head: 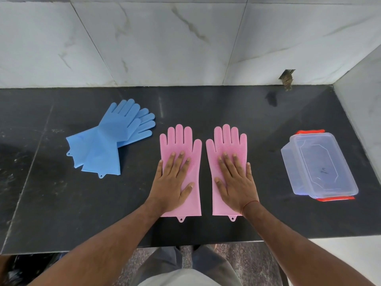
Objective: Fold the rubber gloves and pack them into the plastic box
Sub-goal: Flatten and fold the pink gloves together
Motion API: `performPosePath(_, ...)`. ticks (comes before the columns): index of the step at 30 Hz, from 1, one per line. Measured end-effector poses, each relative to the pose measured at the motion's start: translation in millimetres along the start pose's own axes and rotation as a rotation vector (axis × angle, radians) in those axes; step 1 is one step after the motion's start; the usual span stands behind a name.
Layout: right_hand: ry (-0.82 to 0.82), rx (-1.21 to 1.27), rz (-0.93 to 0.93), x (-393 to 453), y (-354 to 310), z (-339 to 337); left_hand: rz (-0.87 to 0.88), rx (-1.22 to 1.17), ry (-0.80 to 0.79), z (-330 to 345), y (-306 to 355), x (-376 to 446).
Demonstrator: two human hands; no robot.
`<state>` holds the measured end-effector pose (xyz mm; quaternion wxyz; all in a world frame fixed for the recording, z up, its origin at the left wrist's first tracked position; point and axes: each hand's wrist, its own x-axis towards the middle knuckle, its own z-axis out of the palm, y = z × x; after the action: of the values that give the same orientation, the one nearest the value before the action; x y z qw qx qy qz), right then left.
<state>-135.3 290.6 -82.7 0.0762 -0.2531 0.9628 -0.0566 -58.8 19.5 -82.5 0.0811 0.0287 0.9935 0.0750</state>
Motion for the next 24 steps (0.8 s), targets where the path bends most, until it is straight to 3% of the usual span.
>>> performPosePath(24,-0.001,0.005,-0.002,1.4,-4.1,0.3,-0.018,-0.010,0.018,4.1,7.6,-6.4)
